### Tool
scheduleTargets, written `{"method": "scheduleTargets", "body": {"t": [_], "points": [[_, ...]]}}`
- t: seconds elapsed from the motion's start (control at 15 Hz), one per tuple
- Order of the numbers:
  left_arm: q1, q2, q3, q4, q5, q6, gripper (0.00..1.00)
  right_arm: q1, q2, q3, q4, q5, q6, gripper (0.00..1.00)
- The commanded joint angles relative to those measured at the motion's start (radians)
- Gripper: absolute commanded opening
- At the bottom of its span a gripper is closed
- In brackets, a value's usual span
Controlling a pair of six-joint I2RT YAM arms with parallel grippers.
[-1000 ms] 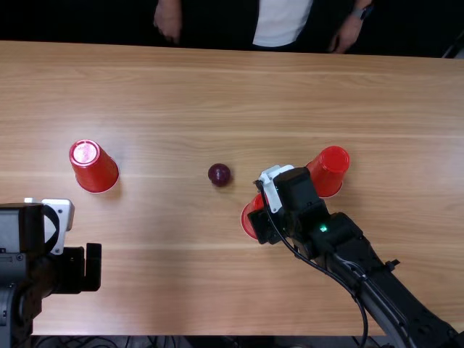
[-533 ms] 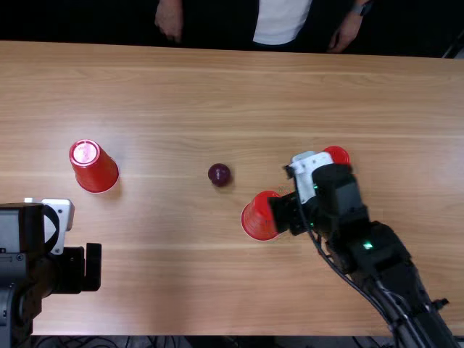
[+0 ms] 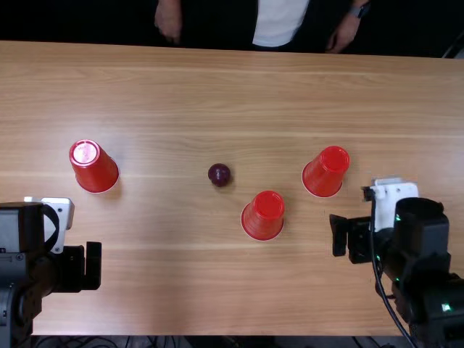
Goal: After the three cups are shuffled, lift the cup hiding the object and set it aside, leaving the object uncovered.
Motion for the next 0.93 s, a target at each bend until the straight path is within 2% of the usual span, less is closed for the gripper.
{"method": "scheduleTargets", "body": {"t": [0.0, 0.47, 0.67, 0.87], "points": [[-0.010, -0.013, -0.016, 0.003, 0.012, 0.005, 1.00, -0.027, -0.066, 0.012, -0.020, 0.006, -0.007, 1.00], [-0.011, -0.102, -0.089, 0.012, 0.012, 0.001, 1.00, -0.082, -0.255, -0.128, -0.024, 0.003, 0.010, 1.00], [-0.010, -0.241, -0.266, 0.185, 0.014, -0.004, 1.00, -0.091, -0.422, -0.226, -0.002, 0.001, 0.017, 1.00], [-0.010, -0.428, -0.490, 0.325, 0.014, -0.026, 1.00, -0.202, -0.655, -0.356, -0.004, -0.001, 0.015, 1.00]]}}
